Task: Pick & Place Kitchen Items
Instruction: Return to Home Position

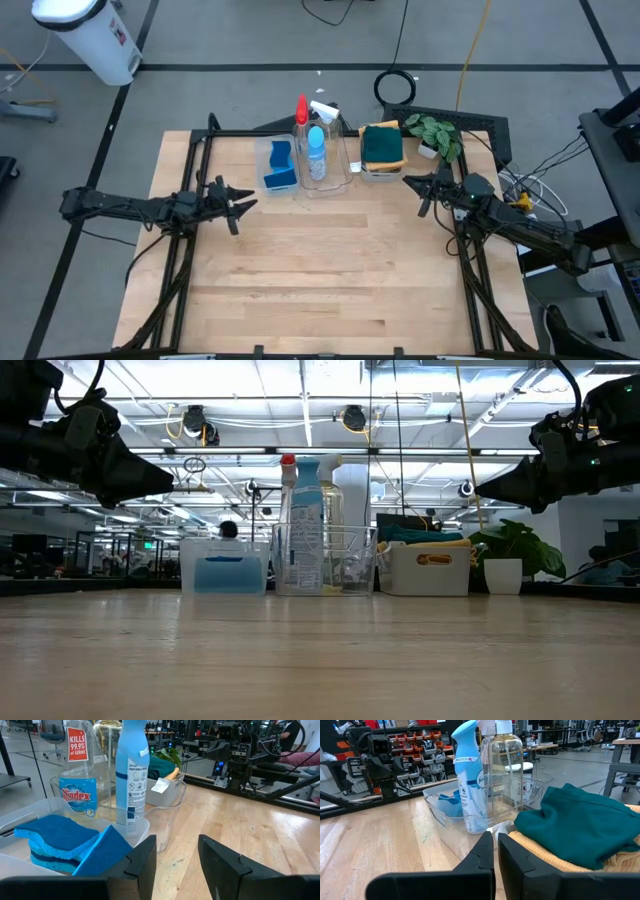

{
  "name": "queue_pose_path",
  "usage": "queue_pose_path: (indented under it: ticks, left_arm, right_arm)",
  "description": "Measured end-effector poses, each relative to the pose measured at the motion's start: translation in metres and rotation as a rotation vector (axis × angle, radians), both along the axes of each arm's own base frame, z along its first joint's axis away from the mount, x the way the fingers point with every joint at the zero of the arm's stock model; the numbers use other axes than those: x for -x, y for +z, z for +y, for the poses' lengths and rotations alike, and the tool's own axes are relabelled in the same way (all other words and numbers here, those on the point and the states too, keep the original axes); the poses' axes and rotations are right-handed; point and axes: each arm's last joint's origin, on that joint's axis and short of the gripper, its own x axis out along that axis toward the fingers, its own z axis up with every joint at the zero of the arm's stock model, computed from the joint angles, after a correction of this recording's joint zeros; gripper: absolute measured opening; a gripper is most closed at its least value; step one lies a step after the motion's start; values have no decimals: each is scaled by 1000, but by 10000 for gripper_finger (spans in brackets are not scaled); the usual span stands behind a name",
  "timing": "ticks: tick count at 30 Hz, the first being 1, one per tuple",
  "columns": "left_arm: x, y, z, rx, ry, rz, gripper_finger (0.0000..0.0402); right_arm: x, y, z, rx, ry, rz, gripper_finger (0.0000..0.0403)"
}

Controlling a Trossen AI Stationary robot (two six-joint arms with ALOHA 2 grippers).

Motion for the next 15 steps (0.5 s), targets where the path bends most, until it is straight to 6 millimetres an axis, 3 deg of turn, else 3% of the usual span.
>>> queue_pose_path:
  ticks: [15]
  left_arm:
    - [0, 0, 0, 0, 0, 0, 152]
  right_arm:
    - [0, 0, 0, 0, 0, 0, 2]
